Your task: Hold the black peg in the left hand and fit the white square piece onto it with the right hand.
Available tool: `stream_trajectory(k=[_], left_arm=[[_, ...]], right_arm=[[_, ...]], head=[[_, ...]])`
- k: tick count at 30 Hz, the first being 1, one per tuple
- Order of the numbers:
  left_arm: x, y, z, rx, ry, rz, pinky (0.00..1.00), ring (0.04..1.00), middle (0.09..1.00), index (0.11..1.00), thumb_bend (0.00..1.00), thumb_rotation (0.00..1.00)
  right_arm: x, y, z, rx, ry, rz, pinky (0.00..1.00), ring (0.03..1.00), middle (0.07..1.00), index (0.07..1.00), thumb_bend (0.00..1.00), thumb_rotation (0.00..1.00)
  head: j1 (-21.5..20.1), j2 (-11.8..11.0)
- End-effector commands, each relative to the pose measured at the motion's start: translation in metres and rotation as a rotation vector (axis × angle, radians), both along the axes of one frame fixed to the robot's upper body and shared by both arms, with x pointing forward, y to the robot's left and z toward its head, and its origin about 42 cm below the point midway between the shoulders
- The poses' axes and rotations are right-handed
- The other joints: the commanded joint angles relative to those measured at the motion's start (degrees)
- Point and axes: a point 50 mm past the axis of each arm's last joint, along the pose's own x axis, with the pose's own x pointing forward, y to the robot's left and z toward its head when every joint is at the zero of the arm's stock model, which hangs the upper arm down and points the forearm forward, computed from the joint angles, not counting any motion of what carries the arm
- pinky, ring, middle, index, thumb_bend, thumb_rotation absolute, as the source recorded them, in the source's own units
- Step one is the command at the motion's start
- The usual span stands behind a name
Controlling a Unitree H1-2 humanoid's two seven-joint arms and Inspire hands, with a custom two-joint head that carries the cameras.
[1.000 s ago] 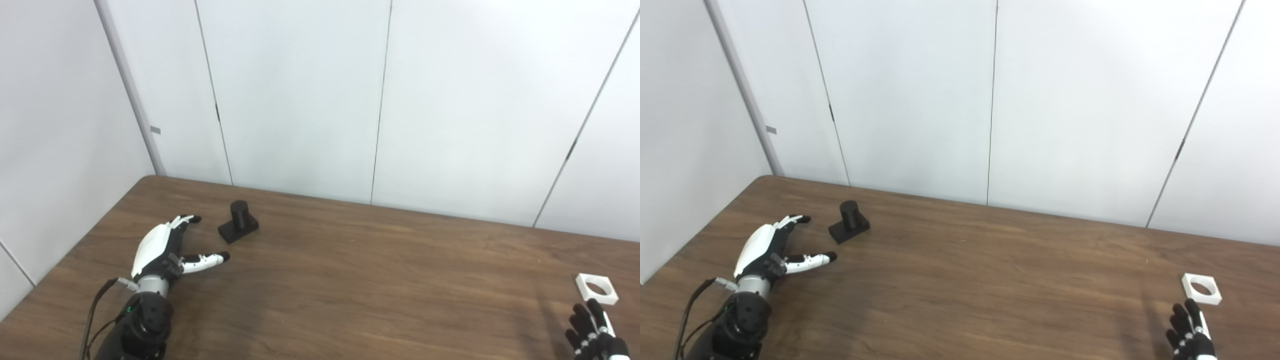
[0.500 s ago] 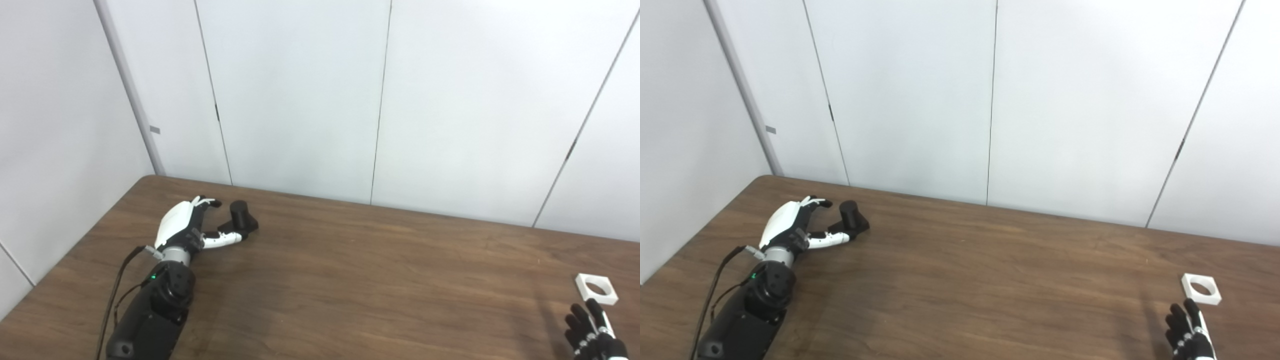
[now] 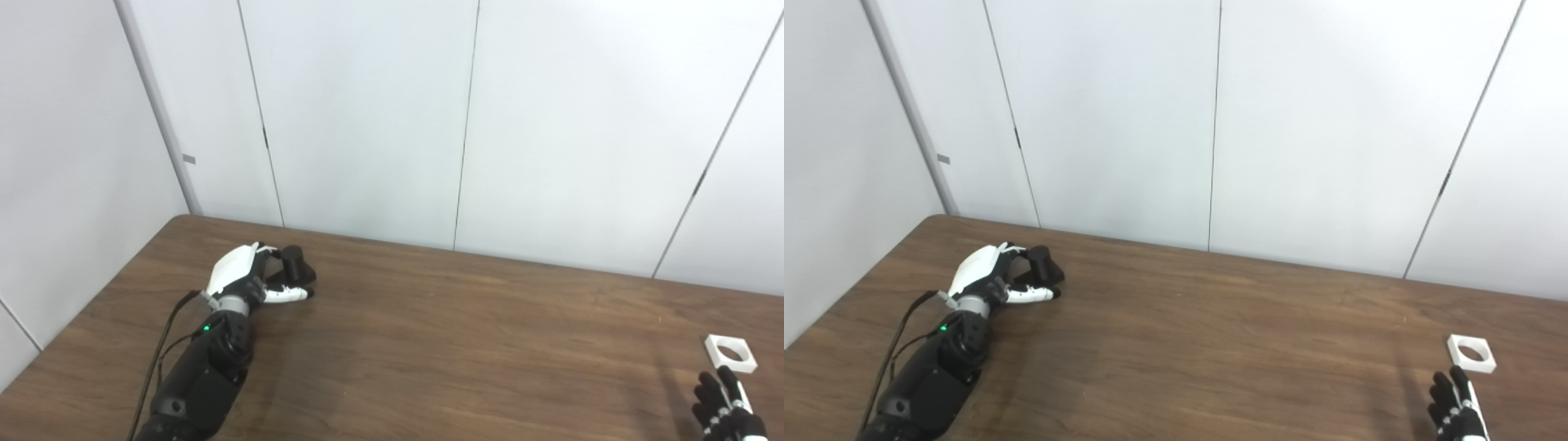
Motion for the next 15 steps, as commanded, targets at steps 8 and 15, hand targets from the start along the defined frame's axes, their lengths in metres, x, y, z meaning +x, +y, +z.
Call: stream_trajectory(k=[8, 15], left_arm=[[0.015, 0.021, 0.026, 0.086, -0.031, 0.051, 1.0, 1.0, 0.979, 0.816, 0.87, 0.35], [0.017, 0.026, 0.023, 0.106, 0.008, 0.073, 1.0, 1.0, 0.971, 0.8, 0.86, 0.37]], right_arm=[[-0.02, 0.004, -0.028, 0.036, 0.089, -0.024, 1.0, 0.982, 0.964, 0.993, 0.52, 0.98], [-0.02, 0.005, -0.028, 0.035, 0.091, -0.026, 1.0, 0.978, 0.962, 0.996, 0.52, 0.99]], head=[[0.12, 0.14], [0.12, 0.14]])
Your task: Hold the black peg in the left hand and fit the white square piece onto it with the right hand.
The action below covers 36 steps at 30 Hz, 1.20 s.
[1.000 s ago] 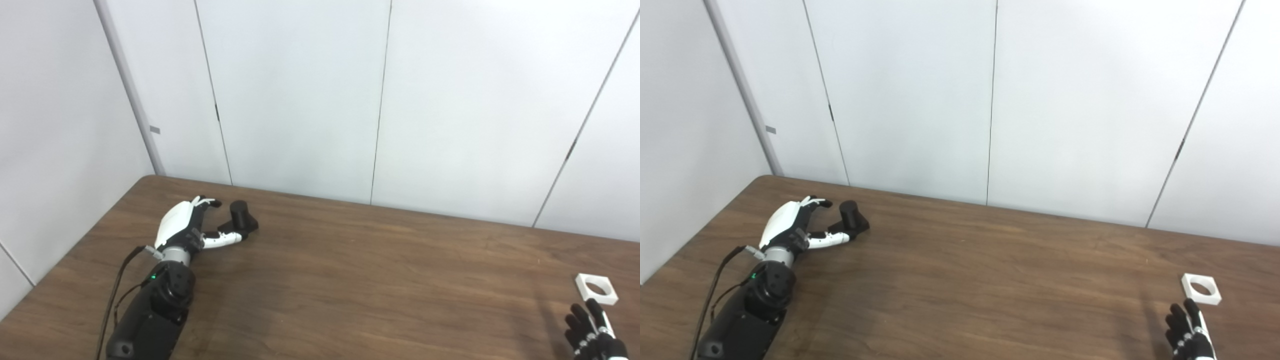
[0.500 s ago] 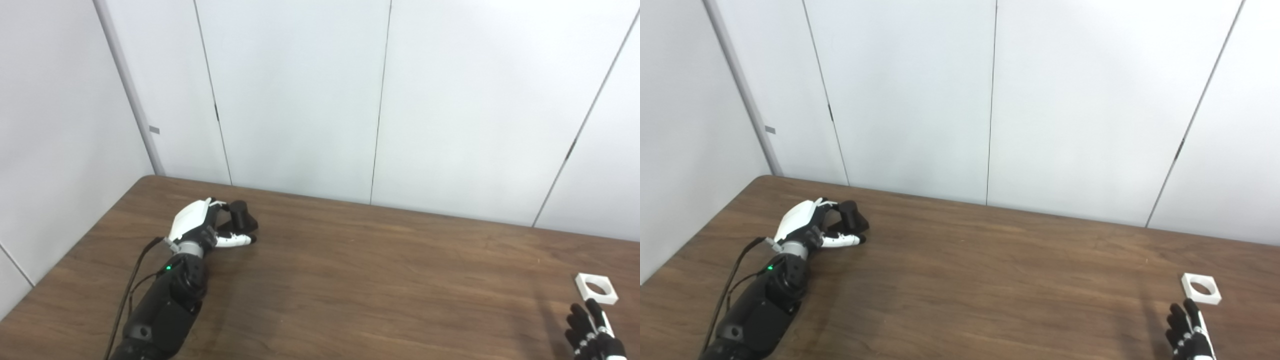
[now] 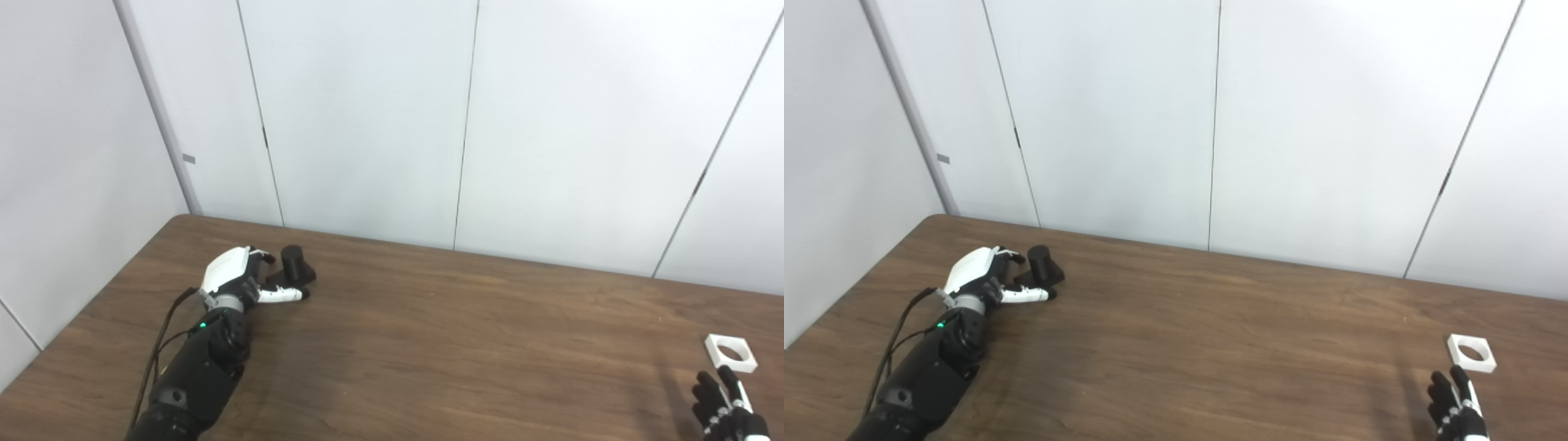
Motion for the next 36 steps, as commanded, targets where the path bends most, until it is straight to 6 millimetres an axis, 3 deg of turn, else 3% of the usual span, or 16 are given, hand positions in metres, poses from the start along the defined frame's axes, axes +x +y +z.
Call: stream_trajectory(k=[1, 13, 22, 23, 24, 26, 36], left_arm=[[0.0097, 0.0135, 0.0257, 0.065, -0.044, 0.029, 1.0, 1.0, 0.971, 0.799, 0.86, 0.37], [0.0093, 0.0129, 0.0289, 0.042, -0.038, 0.012, 1.0, 1.0, 0.95, 0.749, 0.83, 0.34], [0.0083, 0.0096, 0.0273, 0.015, -0.077, -0.019, 1.0, 0.992, 0.89, 0.629, 0.8, 0.25], [0.0082, 0.0093, 0.0273, 0.014, -0.078, -0.023, 1.0, 0.985, 0.877, 0.603, 0.78, 0.22], [0.0082, 0.009, 0.0273, 0.013, -0.078, -0.026, 1.0, 0.979, 0.866, 0.549, 0.66, 0.15], [0.0083, 0.009, 0.027, 0.013, -0.079, -0.032, 1.0, 0.97, 0.855, 0.504, 0.55, 0.09], [0.0072, 0.0084, 0.0237, 0.018, -0.077, -0.073, 1.0, 0.907, 0.784, 0.488, 0.52, 0.06]], right_arm=[[-0.0198, 0.0048, -0.0276, 0.037, 0.092, -0.025, 1.0, 0.977, 0.962, 0.995, 0.52, 0.99], [-0.0201, 0.0046, -0.0262, 0.038, 0.09, -0.026, 1.0, 0.971, 0.958, 0.987, 0.52, 0.98], [-0.0212, 0.0045, -0.0238, 0.039, 0.089, -0.027, 1.0, 0.969, 0.958, 0.987, 0.54, 0.97], [-0.0214, 0.0045, -0.0234, 0.039, 0.088, -0.027, 1.0, 0.972, 0.961, 0.989, 0.53, 0.97], [-0.0216, 0.0045, -0.0231, 0.04, 0.088, -0.027, 1.0, 0.97, 0.96, 0.99, 0.53, 0.97], [-0.0219, 0.0047, -0.0224, 0.042, 0.087, -0.026, 1.0, 0.968, 0.96, 0.991, 0.53, 0.97], [-0.0221, 0.005, -0.0182, 0.039, 0.084, -0.017, 1.0, 0.984, 0.977, 1.0, 0.51, 1.0]], head=[[0.03, 0.05], [0.16, 0.81], [0.17, 1.17], [0.15, 1.22], [0.15, 1.22], [0.14, 1.34], [-0.02, 1.56]])
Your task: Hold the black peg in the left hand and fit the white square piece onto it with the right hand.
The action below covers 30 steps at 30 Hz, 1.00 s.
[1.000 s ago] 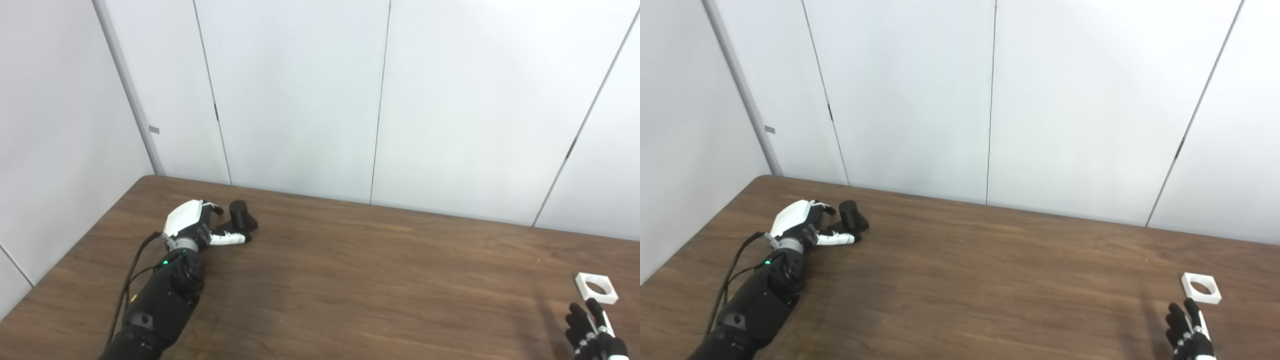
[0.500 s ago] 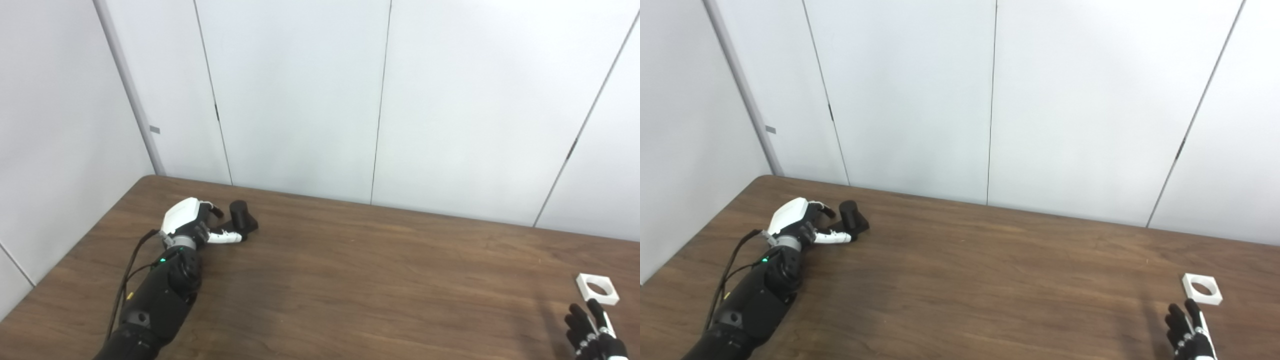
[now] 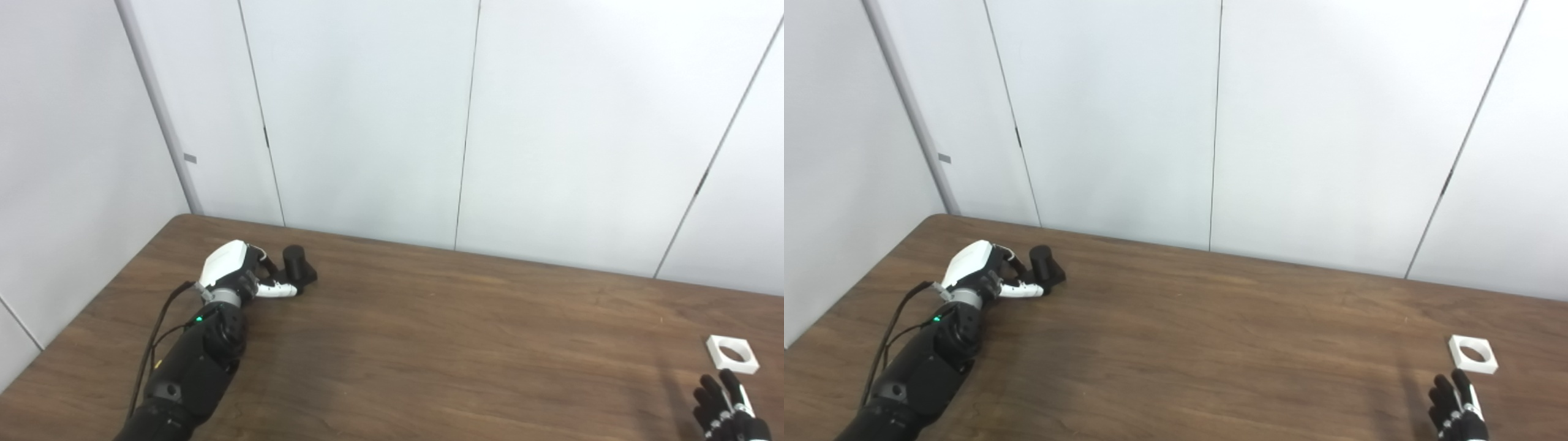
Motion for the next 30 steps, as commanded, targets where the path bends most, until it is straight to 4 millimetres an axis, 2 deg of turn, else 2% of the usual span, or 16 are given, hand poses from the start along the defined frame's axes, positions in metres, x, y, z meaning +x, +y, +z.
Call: stream_trajectory(k=[1, 6, 11, 15, 20, 26, 30], left_arm=[[0.006, 0.004, 0.017, 0.026, -0.044, -0.032, 1.0, 0.905, 0.782, 0.488, 0.52, 0.06], [0.006, 0.002, 0.015, 0.024, -0.039, -0.052, 1.0, 0.899, 0.78, 0.488, 0.52, 0.05], [0.005, 0.003, 0.013, 0.007, -0.034, -0.075, 1.0, 0.894, 0.772, 0.488, 0.52, 0.05], [-0.002, -0.002, 0.012, -0.012, -0.045, -0.101, 1.0, 0.893, 0.774, 0.487, 0.52, 0.05], [-0.012, -0.012, 0.015, -0.037, -0.069, -0.159, 1.0, 0.908, 0.78, 0.486, 0.52, 0.05], [-0.029, -0.034, 0.025, -0.034, -0.091, -0.263, 1.0, 0.913, 0.804, 0.487, 0.52, 0.05], [-0.045, -0.05, 0.029, -0.033, -0.105, -0.331, 1.0, 0.906, 0.802, 0.487, 0.52, 0.05]], right_arm=[[-0.017, 0.004, -0.019, 0.03, 0.072, -0.015, 1.0, 0.988, 0.978, 1.0, 0.52, 1.0], [-0.016, 0.005, -0.017, 0.026, 0.069, -0.013, 1.0, 0.987, 0.98, 1.0, 0.54, 1.0], [-0.016, 0.006, -0.016, 0.025, 0.067, -0.016, 1.0, 0.979, 0.977, 1.0, 0.52, 1.0], [-0.016, 0.007, -0.014, 0.031, 0.066, -0.017, 1.0, 0.986, 0.981, 1.0, 0.52, 1.0], [-0.016, 0.008, -0.012, 0.031, 0.069, -0.014, 1.0, 0.991, 0.986, 1.0, 0.52, 1.0], [-0.015, 0.011, -0.01, 0.026, 0.059, -0.024, 1.0, 0.978, 0.973, 1.0, 0.47, 1.0], [-0.014, 0.013, -0.01, 0.031, 0.063, -0.026, 1.0, 0.975, 0.97, 1.0, 0.48, 0.99]], head=[[0.07, 0.07], [-0.1, 0.22], [-0.37, 0.35], [-0.73, 0.66], [-1.33, 1.17], [-2.31, 1.69], [-3.11, 2.16]])
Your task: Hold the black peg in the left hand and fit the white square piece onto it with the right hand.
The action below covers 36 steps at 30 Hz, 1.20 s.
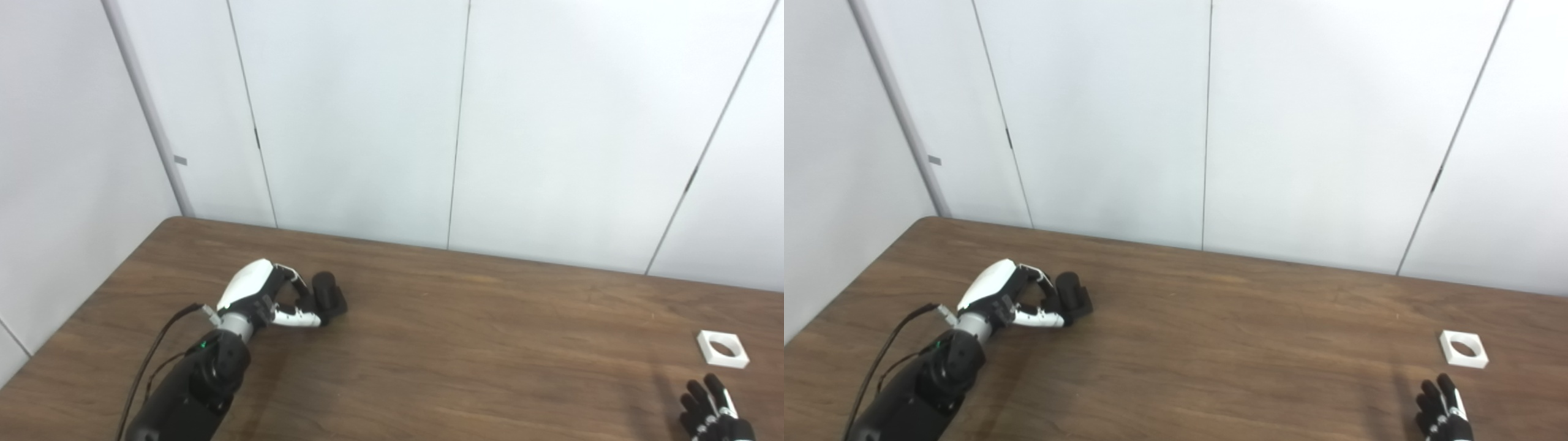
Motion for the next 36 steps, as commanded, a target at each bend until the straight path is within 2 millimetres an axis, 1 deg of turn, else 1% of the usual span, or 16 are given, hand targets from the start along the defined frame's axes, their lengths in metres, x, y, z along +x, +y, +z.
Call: stream_trajectory(k=[1, 9, 17, 20, 24, 29, 32, 33, 35, 36], left_arm=[[-0.001, -0.007, 0.027, 0.027, -0.089, -0.056, 1.0, 0.903, 0.798, 0.487, 0.52, 0.05], [-0.039, -0.038, 0.026, 0.024, -0.108, -0.166, 1.0, 0.891, 0.783, 0.486, 0.52, 0.04], [-0.078, -0.073, 0.011, 0.065, -0.129, -0.293, 1.0, 0.887, 0.781, 0.486, 0.52, 0.04], [-0.088, -0.084, 0.007, 0.07, -0.125, -0.314, 1.0, 0.888, 0.784, 0.486, 0.52, 0.05], [-0.105, -0.107, 0.0, 0.057, -0.116, -0.353, 1.0, 0.886, 0.784, 0.485, 0.52, 0.05], [-0.12, -0.128, -0.004, 0.062, -0.1, -0.417, 1.0, 0.891, 0.786, 0.485, 0.52, 0.05], [-0.127, -0.138, -0.005, 0.07, -0.092, -0.447, 1.0, 0.892, 0.784, 0.485, 0.52, 0.05], [-0.129, -0.14, -0.005, 0.073, -0.088, -0.454, 1.0, 0.896, 0.786, 0.485, 0.52, 0.05], [-0.132, -0.147, -0.004, 0.077, -0.079, -0.476, 1.0, 0.897, 0.788, 0.485, 0.52, 0.05], [-0.133, -0.15, -0.004, 0.08, -0.076, -0.483, 1.0, 0.894, 0.788, 0.485, 0.52, 0.05]], right_arm=[[-0.008, 0.006, -0.01, 0.027, 0.035, -0.018, 1.0, 0.976, 0.97, 1.0, 0.49, 0.98], [-0.005, 0.009, -0.009, 0.021, 0.031, -0.013, 1.0, 0.97, 0.971, 1.0, 0.45, 1.0], [-0.002, 0.013, -0.008, 0.011, 0.026, -0.002, 0.99, 0.962, 0.954, 0.995, 0.45, 1.0], [-0.001, 0.016, -0.006, 0.014, 0.024, -0.004, 0.99, 0.956, 0.951, 0.992, 0.47, 1.0], [0.001, 0.018, -0.002, 0.022, 0.02, -0.012, 0.97, 0.94, 0.936, 0.981, 0.49, 1.0], [0.001, 0.02, 0.004, 0.022, 0.021, -0.013, 0.96, 0.937, 0.93, 0.982, 0.53, 0.98], [0.001, 0.021, 0.007, 0.017, 0.017, -0.01, 0.96, 0.935, 0.93, 0.983, 0.54, 0.99], [0.001, 0.021, 0.008, 0.016, 0.016, -0.009, 0.97, 0.933, 0.93, 0.985, 0.53, 0.99], [0.001, 0.021, 0.011, 0.017, 0.016, -0.012, 0.96, 0.93, 0.926, 0.983, 0.52, 0.99], [0.001, 0.021, 0.013, 0.013, 0.017, -0.013, 0.96, 0.929, 0.925, 0.982, 0.52, 0.99]], head=[[-0.25, 0.19], [-2.54, 1.51], [-5.47, 4.01], [-6.41, 4.95], [-7.95, 6.84], [-9.6, 8.92], [-10.69, 10.18], [-10.69, 10.18], [-11.63, 11.29], [-11.63, 11.29]])
